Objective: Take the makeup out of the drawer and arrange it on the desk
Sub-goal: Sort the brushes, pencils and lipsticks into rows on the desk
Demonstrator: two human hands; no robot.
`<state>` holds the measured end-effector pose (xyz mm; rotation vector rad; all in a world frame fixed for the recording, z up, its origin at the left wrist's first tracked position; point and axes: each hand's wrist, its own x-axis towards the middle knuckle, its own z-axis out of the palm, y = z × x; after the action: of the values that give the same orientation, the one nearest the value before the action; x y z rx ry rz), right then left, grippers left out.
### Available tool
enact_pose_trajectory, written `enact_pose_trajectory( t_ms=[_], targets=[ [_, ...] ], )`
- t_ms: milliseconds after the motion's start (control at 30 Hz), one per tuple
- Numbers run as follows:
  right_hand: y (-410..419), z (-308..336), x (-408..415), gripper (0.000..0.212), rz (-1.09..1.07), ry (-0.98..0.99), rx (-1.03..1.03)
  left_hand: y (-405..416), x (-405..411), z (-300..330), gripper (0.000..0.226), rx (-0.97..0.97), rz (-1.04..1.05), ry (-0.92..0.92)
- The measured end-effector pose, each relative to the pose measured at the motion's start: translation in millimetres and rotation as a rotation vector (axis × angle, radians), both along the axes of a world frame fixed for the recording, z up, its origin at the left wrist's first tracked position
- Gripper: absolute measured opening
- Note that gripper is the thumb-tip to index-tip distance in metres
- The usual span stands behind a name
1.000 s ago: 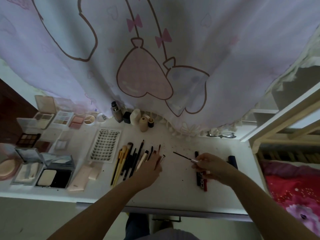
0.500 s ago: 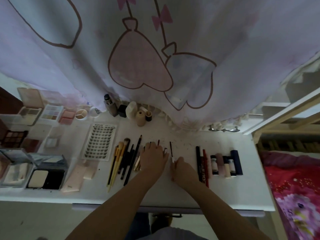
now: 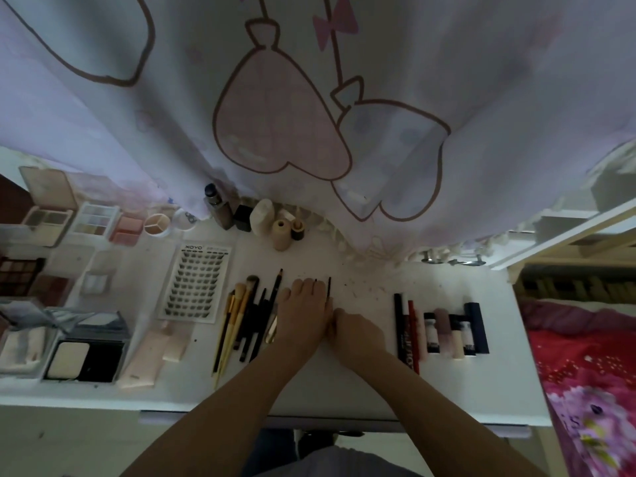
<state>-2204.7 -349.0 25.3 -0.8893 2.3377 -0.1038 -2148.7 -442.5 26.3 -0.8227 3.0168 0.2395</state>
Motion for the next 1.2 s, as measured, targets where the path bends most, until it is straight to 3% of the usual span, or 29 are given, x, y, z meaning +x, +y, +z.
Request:
enact_pose_trajectory(
  t_ms=[133, 233, 333, 733, 867, 1000, 1100, 1200],
  targets=[
    [28, 20, -49, 0.027, -0.076, 0.15, -0.046, 24, -11, 7, 0.024, -0.021, -0.134, 0.147],
    [56, 36, -101, 0.024, -0.158, 0.141, -0.023, 57, -29, 5, 0.023, 0.097, -0.208, 0.075],
    [64, 38, -120, 0.024, -0.121, 0.033, -0.008, 86, -48, -9, 0.03, 0.308, -0.121, -0.086],
    [55, 23, -102, 0.019, -0.096, 0.009, -0.012, 97, -64, -13, 0.034, 0.258, 0.038, -0.22],
    [52, 32, -98, 0.032, -0.219, -0.023, -0.12, 76, -52, 1, 0.03, 0.329, 0.03, -0.156],
    [48, 56, -90, 0.037, -0.289, -0.351, -0.185, 51, -23, 21, 0.016, 0.469, -0.141, -0.011],
    [51, 74, -83, 0.038, -0.228, -0.621, -0.226, 36, -3, 33, 0.019, 0.379, -0.237, -0.031],
    [53, 85, -75, 0.034, -0.151, -0.709, -0.286, 27, 9, 40, 0.026, 0.295, -0.308, -0.031]
  ],
)
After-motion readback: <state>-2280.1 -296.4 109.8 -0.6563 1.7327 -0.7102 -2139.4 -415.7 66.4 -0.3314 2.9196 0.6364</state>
